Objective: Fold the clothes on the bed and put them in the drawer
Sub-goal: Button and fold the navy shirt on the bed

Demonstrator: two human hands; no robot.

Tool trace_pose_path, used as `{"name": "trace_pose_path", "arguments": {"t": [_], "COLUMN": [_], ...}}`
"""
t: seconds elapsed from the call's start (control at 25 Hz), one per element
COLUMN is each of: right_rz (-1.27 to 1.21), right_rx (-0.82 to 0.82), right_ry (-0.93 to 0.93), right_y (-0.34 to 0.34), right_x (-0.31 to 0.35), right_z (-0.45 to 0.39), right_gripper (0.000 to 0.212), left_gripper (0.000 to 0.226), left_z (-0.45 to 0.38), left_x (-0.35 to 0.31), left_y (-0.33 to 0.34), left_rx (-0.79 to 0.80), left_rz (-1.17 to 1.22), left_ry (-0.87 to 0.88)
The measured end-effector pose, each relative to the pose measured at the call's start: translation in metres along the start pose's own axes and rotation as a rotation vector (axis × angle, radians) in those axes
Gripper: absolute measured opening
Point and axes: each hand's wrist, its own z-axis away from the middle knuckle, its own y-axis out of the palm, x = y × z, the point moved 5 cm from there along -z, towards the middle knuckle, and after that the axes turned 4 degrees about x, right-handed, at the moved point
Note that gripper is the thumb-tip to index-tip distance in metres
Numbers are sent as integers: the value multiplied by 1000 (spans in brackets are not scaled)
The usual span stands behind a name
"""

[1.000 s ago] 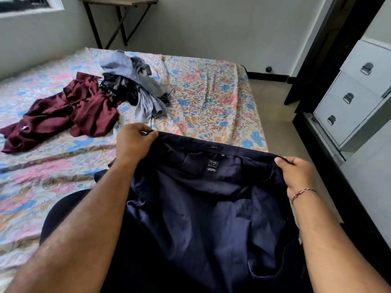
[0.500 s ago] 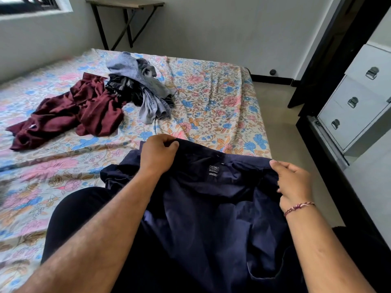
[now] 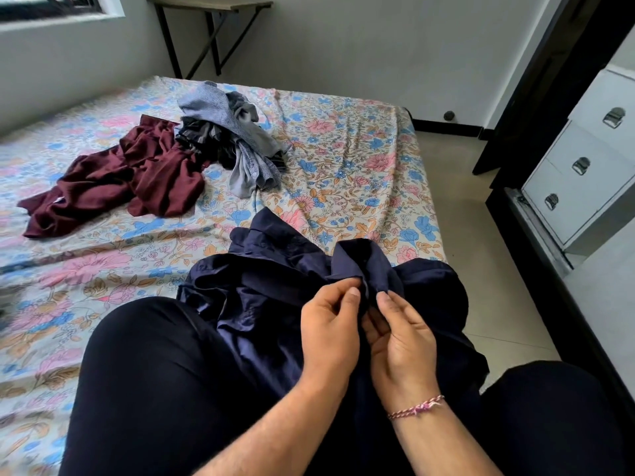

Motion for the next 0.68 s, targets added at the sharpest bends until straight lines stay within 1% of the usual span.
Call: {"name": "trace_pose_path", "arguments": {"t": [0.08,0.16,0.28,0.36,0.44,0.52,0.6,0.68], "right_rz": [10,18,58,139,330,526,624,655], "right_rx": [16,32,43,55,75,111,113,126], "right_ry": [-20,-38,-113,-225,-355,-442,-481,-505], "right_y": [0,1,-1,-3,-3,-1,0,1], "right_x": [0,0,4,10,15,15,13,14], "right_z": [0,1,1,-1,-2,0,1,0], "right_gripper": [8,8,9,10,11,13,15,17], "left_gripper": [22,21,12,10,9,8,8,8], "left_z": [2,3,-3,-9,-12,-9,-5,-2], "left_x": [-2,-4,-8,-9,-8,-4,-5,-8], "left_y": [0,0,-3,-7,-11,-11,-11,-9], "left_rx": [37,35,0,-30,-60,-74,-69,-49], "left_rz": [-121,-173,-191,-193,-141,-52,34,97], "left_ry": [81,107,86,49,-31,-125,-173,-183]}}
